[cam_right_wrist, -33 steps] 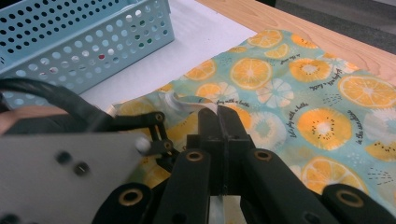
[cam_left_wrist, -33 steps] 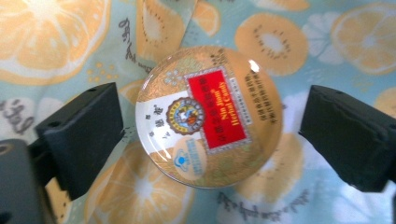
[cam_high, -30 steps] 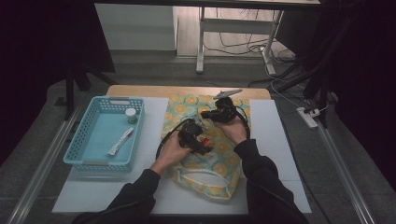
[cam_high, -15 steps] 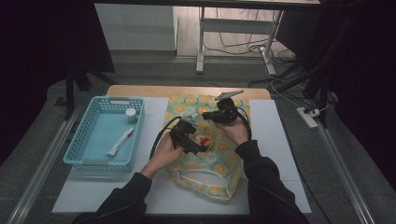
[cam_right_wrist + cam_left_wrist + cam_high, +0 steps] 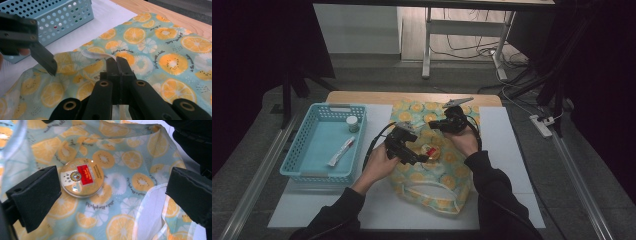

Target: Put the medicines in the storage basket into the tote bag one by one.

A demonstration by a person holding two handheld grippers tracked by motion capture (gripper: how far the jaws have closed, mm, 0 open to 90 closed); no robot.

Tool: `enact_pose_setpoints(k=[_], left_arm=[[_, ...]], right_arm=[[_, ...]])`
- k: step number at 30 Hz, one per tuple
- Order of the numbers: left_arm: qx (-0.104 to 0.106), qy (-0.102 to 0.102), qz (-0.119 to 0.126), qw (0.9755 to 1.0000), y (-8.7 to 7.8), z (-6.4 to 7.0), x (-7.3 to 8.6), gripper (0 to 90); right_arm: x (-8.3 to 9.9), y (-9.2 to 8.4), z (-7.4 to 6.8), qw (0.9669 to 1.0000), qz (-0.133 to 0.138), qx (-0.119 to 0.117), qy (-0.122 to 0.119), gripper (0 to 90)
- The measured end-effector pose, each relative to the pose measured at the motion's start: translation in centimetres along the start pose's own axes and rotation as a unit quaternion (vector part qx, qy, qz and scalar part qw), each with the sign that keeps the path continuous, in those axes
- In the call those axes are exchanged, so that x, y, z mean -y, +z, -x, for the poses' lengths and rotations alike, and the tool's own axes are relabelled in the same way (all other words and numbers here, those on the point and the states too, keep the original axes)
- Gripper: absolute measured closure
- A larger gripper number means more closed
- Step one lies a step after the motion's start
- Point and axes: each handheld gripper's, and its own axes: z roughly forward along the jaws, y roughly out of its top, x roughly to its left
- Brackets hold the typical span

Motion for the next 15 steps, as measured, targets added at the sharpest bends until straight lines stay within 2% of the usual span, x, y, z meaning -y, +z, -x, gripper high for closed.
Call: enact_pose_setpoints(k=[5,10,15], left_arm=[[-0.015,0.000,0.011,0.9998,-1.4,-0.2,0.4,0.0],[-0.023,-0.013,0.021,0.9994,-3.0,-0.6,1.0,0.0],[-0.016,-0.032,0.032,0.9989,-4.2,-1.2,1.7,0.2]], right_arm=[[0.1,0.0,-0.1,1.0000,-0.002,0.000,-0.002,90.0],[0.1,0.0,-0.1,1.0000,-0.002,0.001,-0.001,90.0],[0.1,0.0,-0.3,1.0000,-0.002,0.000,-0.003,90.0]])
